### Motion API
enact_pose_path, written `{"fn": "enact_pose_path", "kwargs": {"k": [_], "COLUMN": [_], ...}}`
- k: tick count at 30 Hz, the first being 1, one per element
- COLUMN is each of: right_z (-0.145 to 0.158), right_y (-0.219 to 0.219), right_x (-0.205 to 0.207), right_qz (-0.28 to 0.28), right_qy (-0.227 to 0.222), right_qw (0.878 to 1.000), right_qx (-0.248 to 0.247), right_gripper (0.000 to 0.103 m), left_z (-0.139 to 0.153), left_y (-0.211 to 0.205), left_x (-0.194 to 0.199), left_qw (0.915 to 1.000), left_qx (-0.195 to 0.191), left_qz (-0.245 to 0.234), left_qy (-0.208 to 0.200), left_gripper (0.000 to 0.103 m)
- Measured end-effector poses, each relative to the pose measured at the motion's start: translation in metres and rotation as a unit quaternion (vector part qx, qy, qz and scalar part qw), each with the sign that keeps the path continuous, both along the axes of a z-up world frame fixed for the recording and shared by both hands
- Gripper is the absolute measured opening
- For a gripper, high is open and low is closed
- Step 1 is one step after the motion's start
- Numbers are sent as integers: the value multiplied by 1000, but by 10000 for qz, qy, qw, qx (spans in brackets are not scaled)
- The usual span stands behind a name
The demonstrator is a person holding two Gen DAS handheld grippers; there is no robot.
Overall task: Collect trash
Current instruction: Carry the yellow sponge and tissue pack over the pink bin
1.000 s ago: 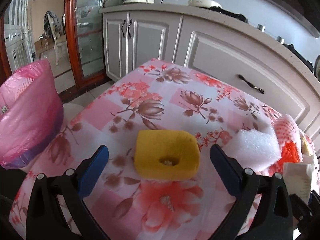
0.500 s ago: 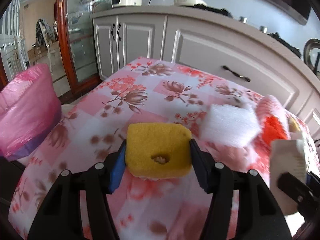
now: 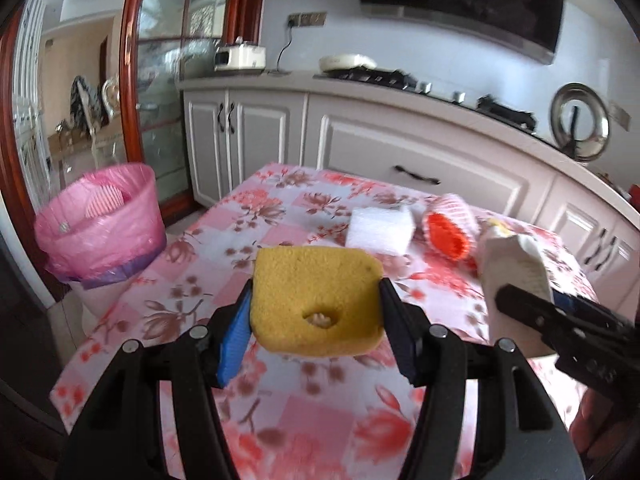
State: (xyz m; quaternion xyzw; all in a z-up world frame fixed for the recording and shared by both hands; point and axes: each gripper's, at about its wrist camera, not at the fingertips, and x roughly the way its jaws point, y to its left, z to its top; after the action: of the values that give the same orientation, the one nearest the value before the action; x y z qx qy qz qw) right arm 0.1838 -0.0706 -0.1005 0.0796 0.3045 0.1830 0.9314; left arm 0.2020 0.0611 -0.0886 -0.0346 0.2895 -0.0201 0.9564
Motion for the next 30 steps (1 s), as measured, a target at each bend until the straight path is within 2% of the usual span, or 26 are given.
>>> {"fn": "enact_pose_path", "kwargs": {"k": [10, 19, 25, 30], "right_z": [45, 76, 82, 83], "right_y": [18, 37, 61, 88], "right_x": [-66, -99, -98, -79], "right_qz": [214, 419, 672, 963], "right_qy": [-617, -938, -1003, -948], "right_qw": [9975, 9940, 9915, 9896], "right_qx": [-257, -364, -489, -497], "right_gripper": [48, 49, 49, 49], "left_z": [33, 69, 80, 81], "left_y": [3, 15, 34, 62], "left_x": [-80, -137, -141, -136], "left_qw": [9980, 9937, 9932, 9935], "left_qx": [126, 139, 47, -15], "left_qz": [-134, -222, -47, 215], "left_qy": [-597, -1092, -1163, -1119], "left_gripper": [58, 58, 58, 58]}}
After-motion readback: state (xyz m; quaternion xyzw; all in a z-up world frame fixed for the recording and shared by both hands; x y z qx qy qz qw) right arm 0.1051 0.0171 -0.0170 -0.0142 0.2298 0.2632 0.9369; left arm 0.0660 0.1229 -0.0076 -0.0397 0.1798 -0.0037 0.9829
